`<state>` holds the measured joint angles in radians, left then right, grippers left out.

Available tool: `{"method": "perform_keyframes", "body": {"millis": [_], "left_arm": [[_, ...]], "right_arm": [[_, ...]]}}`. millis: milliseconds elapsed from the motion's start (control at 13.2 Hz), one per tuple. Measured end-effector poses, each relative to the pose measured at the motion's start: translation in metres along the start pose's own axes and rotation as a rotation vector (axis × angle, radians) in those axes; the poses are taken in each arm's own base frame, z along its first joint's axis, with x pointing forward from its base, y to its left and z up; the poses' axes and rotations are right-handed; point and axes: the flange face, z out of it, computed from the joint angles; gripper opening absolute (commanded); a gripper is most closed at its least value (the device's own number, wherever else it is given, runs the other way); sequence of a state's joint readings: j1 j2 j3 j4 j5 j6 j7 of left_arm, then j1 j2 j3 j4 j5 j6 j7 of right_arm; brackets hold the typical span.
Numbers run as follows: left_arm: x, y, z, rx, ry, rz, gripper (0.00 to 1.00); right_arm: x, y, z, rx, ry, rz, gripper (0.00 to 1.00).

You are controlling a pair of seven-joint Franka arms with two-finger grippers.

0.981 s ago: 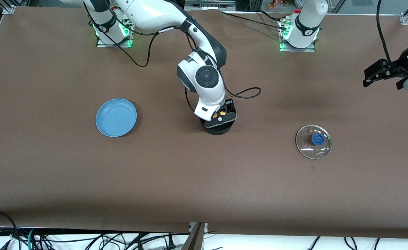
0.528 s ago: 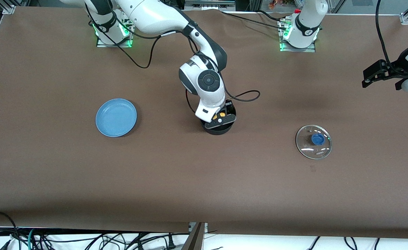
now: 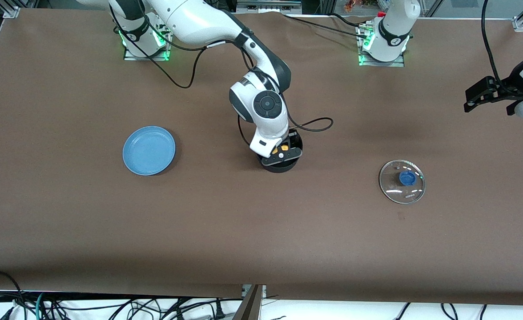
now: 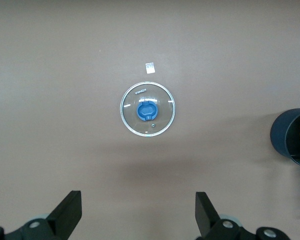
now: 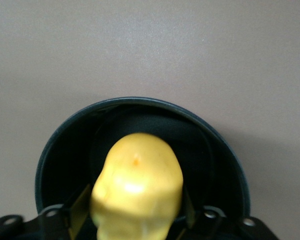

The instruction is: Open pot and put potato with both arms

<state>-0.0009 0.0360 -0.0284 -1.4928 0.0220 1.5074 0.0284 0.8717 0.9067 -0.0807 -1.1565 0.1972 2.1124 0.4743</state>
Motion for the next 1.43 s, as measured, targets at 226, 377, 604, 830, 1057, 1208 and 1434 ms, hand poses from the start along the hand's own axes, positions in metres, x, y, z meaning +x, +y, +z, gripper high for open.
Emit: {"method": "perform_keyframes", "body": {"millis": [226,377,604,830,1057,1208,1434], "left_arm": [[0.000,0.001,0.000,0.000,0.000,0.002,1.00],[0.000,0.001,0.000,0.000,0.000,0.001,1.00],[0.000,0.001,0.000,0.000,0.000,0.002,1.00],[0.000,0.001,0.000,0.000,0.000,0.001,1.00],[0.000,0.002,0.000,-0.009,0.000,0.001,1.00],[0.000,0.002,0.000,-0.012,0.000,0.002,1.00],[0.000,0.002,0.000,-0.013,0.000,0.001,1.00]], "right_arm": [[0.003,0.001,-0.008,0.003,0.013,0.003,1.00],[0.007,0.004,-0.020,0.002,0.025,0.007,1.00],[0.029,0.037,-0.063,-0.029,0.064,0.054,1.00],[0.050,0.086,-0.118,-0.048,0.093,0.125,1.00],[0.056,0.135,-0.172,-0.070,0.073,0.198,1.00],[0.056,0.173,-0.207,-0.073,0.039,0.251,1.00],[0.039,0.230,-0.256,-0.071,-0.009,0.283,1.00]]}}
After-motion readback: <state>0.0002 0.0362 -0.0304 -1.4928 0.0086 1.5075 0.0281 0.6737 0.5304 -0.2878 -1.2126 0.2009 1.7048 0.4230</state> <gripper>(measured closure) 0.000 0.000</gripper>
